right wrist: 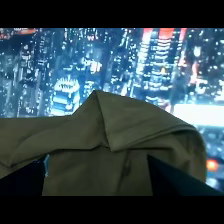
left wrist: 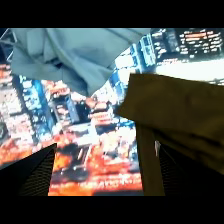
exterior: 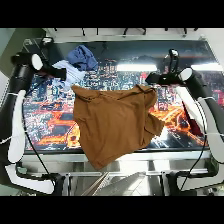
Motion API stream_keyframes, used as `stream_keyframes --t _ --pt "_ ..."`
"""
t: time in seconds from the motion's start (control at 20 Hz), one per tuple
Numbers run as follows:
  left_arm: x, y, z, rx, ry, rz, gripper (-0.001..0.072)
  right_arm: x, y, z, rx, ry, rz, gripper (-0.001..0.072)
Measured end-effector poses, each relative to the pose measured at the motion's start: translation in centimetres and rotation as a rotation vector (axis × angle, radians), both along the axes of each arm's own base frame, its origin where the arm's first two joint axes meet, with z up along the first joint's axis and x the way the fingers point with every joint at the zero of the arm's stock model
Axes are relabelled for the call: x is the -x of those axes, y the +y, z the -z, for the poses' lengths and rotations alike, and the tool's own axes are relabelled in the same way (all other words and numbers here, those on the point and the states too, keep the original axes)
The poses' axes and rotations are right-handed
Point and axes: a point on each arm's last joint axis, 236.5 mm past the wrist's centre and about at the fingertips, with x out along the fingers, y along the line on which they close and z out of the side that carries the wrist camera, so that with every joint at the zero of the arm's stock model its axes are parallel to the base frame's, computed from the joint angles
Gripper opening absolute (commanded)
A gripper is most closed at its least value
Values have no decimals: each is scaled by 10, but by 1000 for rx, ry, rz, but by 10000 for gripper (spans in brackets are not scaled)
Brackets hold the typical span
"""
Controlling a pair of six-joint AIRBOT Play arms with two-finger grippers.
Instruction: Fold the shirts.
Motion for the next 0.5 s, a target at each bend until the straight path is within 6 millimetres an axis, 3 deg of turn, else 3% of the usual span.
stream_keyframes --t 0.1,0.25,0.35,0.5 --pt "28 18 -9 38 60 -61 700 18 -13 -6 4 58 -15 705" --pt "104 25 -6 144 193 -119 700 55 -21 -13 -8 177 -52 705" --pt "166 14 16 232 304 -139 700 73 -19 -22 -20 216 -80 705" --pt "254 -10 66 379 492 -175 700 83 -6 -37 -71 220 -106 704"
